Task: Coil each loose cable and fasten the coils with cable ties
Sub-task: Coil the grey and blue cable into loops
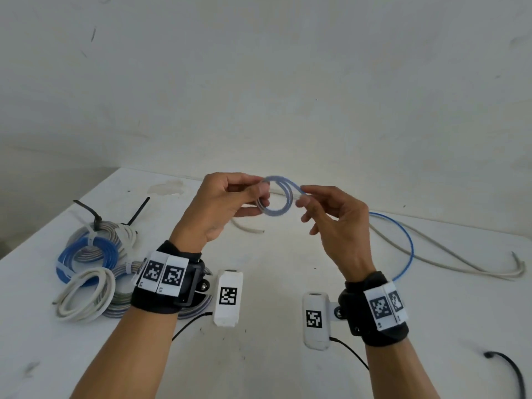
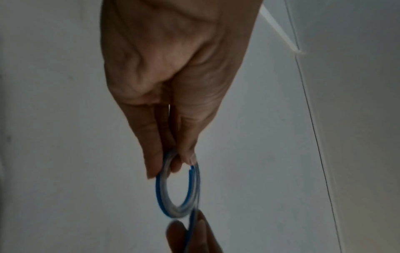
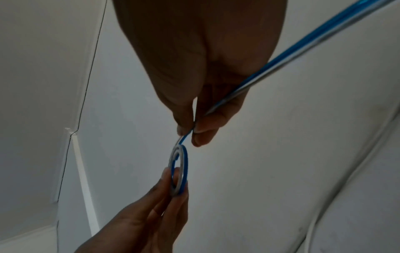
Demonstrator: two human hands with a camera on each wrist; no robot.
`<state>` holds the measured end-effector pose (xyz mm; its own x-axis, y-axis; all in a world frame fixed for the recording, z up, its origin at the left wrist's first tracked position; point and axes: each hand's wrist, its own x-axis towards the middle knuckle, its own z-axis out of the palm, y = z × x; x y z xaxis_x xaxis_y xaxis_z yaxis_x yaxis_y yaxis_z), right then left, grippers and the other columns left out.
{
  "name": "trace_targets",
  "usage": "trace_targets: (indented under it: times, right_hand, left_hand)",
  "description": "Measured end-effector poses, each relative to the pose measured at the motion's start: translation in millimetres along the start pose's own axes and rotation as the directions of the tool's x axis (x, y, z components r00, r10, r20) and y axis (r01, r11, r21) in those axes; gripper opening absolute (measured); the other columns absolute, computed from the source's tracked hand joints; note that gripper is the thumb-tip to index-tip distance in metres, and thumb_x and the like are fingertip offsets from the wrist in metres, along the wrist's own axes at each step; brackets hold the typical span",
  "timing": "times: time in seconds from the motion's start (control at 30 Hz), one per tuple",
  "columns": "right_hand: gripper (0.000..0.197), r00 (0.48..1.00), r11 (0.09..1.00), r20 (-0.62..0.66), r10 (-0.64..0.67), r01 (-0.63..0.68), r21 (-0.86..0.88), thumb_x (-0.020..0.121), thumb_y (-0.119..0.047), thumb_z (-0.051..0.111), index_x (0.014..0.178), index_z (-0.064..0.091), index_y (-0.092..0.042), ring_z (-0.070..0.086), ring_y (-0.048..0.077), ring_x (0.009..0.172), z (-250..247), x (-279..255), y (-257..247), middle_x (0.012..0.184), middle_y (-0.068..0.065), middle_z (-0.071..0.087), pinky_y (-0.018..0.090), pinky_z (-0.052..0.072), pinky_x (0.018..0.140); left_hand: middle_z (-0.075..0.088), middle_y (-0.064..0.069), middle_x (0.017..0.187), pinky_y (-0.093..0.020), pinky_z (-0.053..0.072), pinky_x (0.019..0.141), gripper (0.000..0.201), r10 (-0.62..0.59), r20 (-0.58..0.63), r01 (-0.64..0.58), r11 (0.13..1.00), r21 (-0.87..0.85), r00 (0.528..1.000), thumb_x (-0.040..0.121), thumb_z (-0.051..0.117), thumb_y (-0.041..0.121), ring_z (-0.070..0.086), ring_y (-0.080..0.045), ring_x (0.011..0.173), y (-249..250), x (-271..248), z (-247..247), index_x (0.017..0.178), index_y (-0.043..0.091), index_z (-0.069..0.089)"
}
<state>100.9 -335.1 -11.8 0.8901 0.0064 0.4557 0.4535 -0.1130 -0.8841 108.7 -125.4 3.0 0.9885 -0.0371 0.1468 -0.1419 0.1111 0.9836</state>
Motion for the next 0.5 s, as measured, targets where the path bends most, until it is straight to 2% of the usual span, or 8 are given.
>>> trace_targets:
  times: [0.17, 0.27, 0.37, 0.43, 0.5]
  right_hand:
    - [0.018, 0.992, 0.987, -0.123, 0.014, 0.006, 0.158, 0.090, -0.012, 0.076, 0.107, 0.074, -0.016, 0.071, 0.021, 0.066, 24.5, -7.3, -2.3, 0.091, 0.013, 0.076, 0.026, 0.050, 0.047]
    - [0.020, 0.984, 0.981, -0.177, 0.018, 0.017, 0.193, 0.089, -0.010, 0.077, 0.107, 0.074, -0.017, 0.065, 0.019, 0.062, 24.1, -6.6, -1.7, 0.090, 0.016, 0.075, 0.026, 0.047, 0.045]
    - [0.019, 0.995, 0.996, -0.096, -0.011, 0.020, 0.090, 0.091, -0.009, 0.076, 0.106, 0.077, -0.020, 0.060, 0.016, 0.060, 11.6, -3.6, 0.1, 0.087, 0.008, 0.076, 0.025, 0.047, 0.045]
    - [0.020, 0.999, 0.998, 0.008, -0.035, 0.036, -0.044, 0.091, -0.011, 0.075, 0.107, 0.078, -0.024, 0.059, 0.012, 0.064, 6.1, -2.5, -1.0, 0.088, -0.004, 0.077, 0.024, 0.047, 0.048]
    - [0.022, 0.992, 0.987, 0.117, -0.057, 0.073, -0.142, 0.092, -0.013, 0.075, 0.106, 0.078, -0.028, 0.059, 0.005, 0.068, 4.5, -3.1, -3.4, 0.092, -0.016, 0.077, 0.020, 0.046, 0.059]
  left_hand:
    - [0.075, -0.008, 0.087, -0.029, 0.059, 0.075, 0.016, 0.028, -0.085, -0.044, 0.981, -0.188, 0.996, 0.092, 0.070, 0.016, 0.074, -0.019, 0.084, 0.8, -0.7, 14.5, 0.103, 0.005, 0.074]
    - [0.075, -0.011, 0.092, -0.032, 0.060, 0.079, 0.021, 0.011, -0.027, -0.016, 0.978, -0.210, 1.000, 0.092, 0.069, 0.017, 0.074, -0.022, 0.089, 0.6, -2.2, 21.0, 0.107, 0.002, 0.071]
    - [0.076, -0.010, 0.099, -0.033, 0.060, 0.082, 0.040, 0.010, 0.044, -0.005, 0.994, -0.112, 0.999, 0.091, 0.065, 0.033, 0.074, -0.024, 0.094, 6.0, -3.1, 19.1, 0.117, 0.003, 0.067]
    - [0.075, -0.005, 0.091, -0.032, 0.059, 0.079, 0.046, 0.008, 0.064, -0.008, 1.000, 0.000, 0.998, 0.093, 0.058, 0.044, 0.071, -0.022, 0.082, 8.1, -3.9, 19.0, 0.119, 0.007, 0.066]
    - [0.066, -0.002, 0.078, -0.032, 0.056, 0.074, 0.048, -0.028, 0.127, 0.014, 0.994, 0.110, 0.992, 0.099, 0.050, 0.047, 0.061, -0.017, 0.068, 4.6, -5.6, 22.0, 0.115, 0.005, 0.067]
